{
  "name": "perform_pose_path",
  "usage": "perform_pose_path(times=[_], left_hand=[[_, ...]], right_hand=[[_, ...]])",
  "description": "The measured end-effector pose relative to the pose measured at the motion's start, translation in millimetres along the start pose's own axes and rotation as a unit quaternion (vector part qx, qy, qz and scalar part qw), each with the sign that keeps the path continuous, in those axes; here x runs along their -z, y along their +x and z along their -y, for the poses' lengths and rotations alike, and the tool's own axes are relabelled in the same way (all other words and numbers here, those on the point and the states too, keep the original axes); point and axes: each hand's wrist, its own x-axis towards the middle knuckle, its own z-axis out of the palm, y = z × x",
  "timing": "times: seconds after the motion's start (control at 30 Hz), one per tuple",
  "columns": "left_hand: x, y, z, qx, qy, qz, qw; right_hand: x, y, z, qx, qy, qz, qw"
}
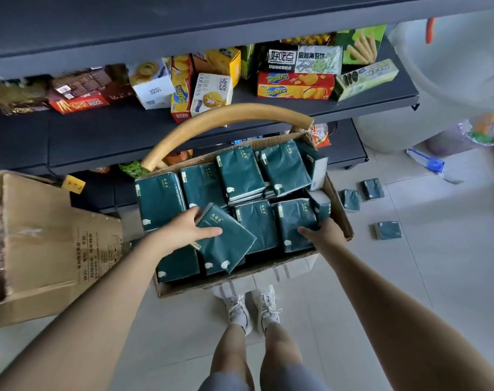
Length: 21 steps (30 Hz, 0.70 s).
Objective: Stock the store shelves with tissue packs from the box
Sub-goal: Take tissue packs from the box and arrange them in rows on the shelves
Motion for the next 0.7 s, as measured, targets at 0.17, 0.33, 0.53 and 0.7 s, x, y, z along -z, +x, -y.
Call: perform_pose_path(times=[0.17,0.33,0.53,0.7], left_hand=[[-16,-1,7,0.025,-0.102,-0.026,0.994],[-20,-11,10,0.047,-0.164,-0.089,0.981],[-1,-44,-22,0.01,-0.214,-0.165,0.963],[31,-88,-63,-0.044,-0.249,-0.257,0.933]], right_hand=[[-10,-2,1,0.018,-0.055,0.012,0.998],[5,-6,2,0.044,0.076,0.059,0.994],[62,-20,19,0.084,0.212,0.124,0.966],[123,-38,88,0.18,0.237,0.122,0.947]])
